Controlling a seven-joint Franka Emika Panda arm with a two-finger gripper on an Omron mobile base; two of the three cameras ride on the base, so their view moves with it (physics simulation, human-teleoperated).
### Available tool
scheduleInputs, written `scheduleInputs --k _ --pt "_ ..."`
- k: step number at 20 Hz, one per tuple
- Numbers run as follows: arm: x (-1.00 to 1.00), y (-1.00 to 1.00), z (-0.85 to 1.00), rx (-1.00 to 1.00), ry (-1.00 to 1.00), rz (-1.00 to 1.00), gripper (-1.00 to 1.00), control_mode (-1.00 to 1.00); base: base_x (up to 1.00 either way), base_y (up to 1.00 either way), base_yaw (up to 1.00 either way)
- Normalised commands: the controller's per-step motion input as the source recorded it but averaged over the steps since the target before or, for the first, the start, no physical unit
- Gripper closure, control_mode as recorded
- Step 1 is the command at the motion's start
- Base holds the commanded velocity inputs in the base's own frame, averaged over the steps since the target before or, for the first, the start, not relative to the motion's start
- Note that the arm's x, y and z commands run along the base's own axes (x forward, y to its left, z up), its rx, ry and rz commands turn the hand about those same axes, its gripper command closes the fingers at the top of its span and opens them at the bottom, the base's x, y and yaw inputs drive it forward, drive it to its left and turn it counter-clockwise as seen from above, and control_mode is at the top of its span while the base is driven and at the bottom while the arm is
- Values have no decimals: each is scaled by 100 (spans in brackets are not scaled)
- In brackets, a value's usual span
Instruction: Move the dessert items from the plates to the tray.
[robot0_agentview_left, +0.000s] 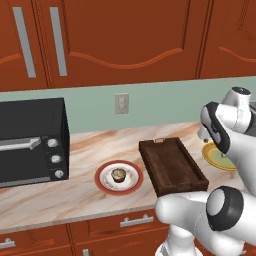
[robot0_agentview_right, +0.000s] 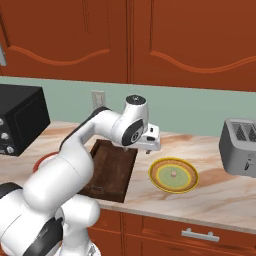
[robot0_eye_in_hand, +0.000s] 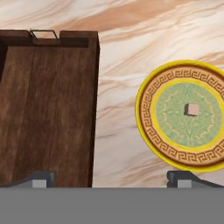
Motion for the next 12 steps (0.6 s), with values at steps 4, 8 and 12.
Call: scheduleInputs --k 4,8,12 --pt "0 -32 -14 0 0 0 -100 -100 0 0 0" --pt "0 -31 -13 0 0 0 -100 -100 0 0 0" --pt "0 -29 -11 0 0 0 -100 -100 0 0 0"
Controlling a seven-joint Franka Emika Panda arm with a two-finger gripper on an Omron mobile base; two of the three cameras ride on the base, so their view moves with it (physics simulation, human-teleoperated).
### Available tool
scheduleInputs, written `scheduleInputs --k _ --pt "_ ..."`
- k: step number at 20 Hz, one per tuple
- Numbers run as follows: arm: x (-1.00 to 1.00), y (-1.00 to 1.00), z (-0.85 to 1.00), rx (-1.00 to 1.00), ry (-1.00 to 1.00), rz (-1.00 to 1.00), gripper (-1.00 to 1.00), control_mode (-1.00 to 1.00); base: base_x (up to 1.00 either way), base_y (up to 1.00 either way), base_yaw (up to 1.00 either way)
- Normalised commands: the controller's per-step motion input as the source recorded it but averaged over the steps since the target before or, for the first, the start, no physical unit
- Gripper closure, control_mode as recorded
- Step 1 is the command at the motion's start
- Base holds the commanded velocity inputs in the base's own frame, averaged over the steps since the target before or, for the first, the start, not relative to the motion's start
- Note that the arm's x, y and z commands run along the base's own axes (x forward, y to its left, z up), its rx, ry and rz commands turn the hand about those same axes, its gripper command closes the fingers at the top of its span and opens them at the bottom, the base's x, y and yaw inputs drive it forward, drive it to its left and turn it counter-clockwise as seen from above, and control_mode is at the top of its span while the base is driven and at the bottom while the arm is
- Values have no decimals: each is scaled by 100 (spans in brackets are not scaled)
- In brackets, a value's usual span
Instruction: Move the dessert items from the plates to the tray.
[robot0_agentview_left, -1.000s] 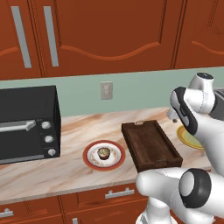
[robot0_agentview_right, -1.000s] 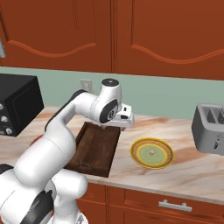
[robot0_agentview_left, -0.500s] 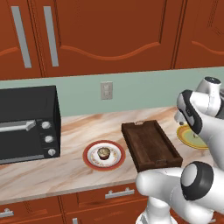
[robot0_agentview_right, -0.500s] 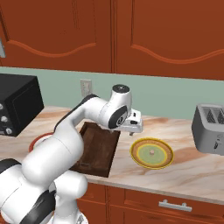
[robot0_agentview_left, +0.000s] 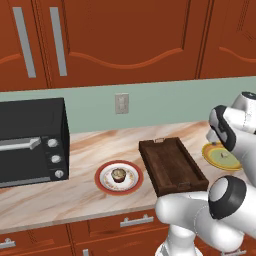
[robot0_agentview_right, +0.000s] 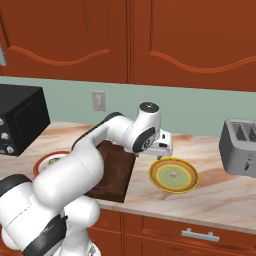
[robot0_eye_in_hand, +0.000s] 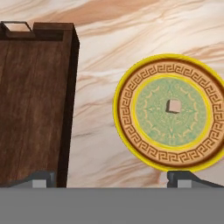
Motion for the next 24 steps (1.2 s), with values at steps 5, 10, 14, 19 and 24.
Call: scheduleInputs --k 5,10,14,19,24 --pt "0 -23 -12 0 0 0 -100 -100 0 0 0" --pt "0 -19 -18 0 0 0 -100 -100 0 0 0" --pt "0 -23 -4 0 0 0 -100 -100 0 0 0" --pt "0 -22 -4 0 0 0 -100 -100 0 0 0" --pt "0 -17 -4 0 0 0 -100 -100 0 0 0"
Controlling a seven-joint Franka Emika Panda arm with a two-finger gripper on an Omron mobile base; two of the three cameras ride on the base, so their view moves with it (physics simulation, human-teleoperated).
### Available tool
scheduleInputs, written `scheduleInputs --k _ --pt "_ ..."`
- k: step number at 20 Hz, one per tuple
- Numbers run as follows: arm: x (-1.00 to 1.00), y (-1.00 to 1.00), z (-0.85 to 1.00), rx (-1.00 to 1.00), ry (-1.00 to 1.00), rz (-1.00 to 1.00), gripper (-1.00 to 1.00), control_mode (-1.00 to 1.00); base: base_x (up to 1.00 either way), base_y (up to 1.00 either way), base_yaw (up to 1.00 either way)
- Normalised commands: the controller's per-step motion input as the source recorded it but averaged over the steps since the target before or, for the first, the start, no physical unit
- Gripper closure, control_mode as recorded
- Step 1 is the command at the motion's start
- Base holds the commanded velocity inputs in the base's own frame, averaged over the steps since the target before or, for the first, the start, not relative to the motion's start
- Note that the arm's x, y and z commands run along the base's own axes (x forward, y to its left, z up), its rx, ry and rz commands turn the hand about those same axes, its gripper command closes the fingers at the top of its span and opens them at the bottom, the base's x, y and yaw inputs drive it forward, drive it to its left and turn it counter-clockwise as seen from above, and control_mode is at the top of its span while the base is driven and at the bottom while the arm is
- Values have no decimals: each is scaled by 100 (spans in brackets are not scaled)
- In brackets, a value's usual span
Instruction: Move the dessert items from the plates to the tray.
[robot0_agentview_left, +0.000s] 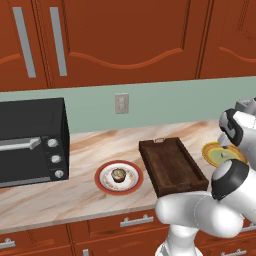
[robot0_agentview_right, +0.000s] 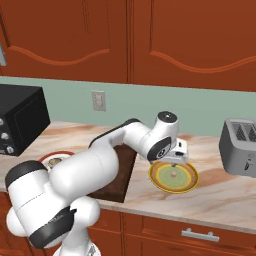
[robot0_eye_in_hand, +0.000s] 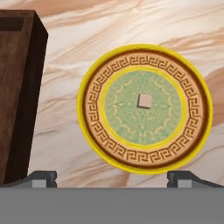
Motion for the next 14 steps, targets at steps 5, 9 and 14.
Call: scheduleInputs --k 5,9,14 --pt "0 -15 -10 0 0 0 -100 -100 0 0 0" --pt "0 -9 -21 0 0 0 -100 -100 0 0 0" --pt "3 -7 -24 0 0 0 -100 -100 0 0 0"
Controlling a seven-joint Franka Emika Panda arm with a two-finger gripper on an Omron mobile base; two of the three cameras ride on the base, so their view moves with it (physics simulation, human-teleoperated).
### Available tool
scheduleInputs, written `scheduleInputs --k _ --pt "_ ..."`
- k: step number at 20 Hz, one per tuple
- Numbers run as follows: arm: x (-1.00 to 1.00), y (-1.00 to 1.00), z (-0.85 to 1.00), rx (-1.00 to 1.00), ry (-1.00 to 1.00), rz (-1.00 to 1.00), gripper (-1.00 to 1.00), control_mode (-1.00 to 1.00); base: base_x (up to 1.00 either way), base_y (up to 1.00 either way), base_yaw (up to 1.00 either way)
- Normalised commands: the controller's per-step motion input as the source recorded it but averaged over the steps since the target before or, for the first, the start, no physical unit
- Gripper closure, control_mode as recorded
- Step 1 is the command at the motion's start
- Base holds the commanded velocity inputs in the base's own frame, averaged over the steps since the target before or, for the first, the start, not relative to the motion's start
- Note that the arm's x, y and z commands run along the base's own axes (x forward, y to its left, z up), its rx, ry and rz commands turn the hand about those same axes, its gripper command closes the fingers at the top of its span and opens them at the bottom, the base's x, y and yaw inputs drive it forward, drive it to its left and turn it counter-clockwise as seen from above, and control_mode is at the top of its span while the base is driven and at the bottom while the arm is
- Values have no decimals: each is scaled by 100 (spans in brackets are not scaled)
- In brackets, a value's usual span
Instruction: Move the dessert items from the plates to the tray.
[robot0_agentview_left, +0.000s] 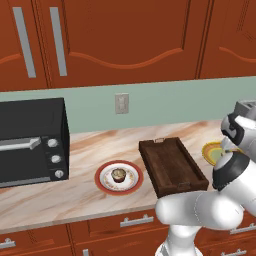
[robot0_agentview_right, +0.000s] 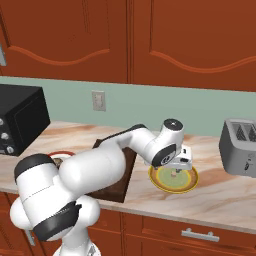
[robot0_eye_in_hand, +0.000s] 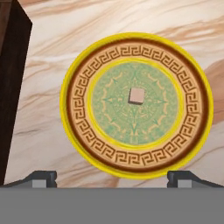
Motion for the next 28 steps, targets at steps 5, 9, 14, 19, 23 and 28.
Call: scheduleInputs --k 5,9,14,19,23,28 --pt "5 0 -18 0 0 0 -100 -100 0 0 0" --pt "6 0 -17 0 0 0 -100 -100 0 0 0" --pt "6 0 -18 0 0 0 -100 -100 0 0 0" --pt "11 0 -13 0 0 0 -100 -100 0 0 0" --pt "16 -1 -8 0 0 0 -100 -100 0 0 0" --pt "10 -13 -2 1 0 0 -100 -100 0 0 0"
